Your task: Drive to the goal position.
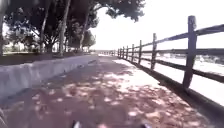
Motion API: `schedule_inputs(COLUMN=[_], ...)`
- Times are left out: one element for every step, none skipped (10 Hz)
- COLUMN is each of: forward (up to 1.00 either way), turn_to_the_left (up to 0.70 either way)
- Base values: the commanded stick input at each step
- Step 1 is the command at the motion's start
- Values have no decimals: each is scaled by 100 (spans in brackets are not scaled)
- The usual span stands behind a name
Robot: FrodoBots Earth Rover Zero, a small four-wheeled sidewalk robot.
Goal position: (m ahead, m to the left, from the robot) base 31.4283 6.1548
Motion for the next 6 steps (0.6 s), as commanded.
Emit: schedule_inputs(forward=[100, 100, 100, 100, 100, 100], turn_to_the_left=[0, 0, 0, 0, 0, 0])
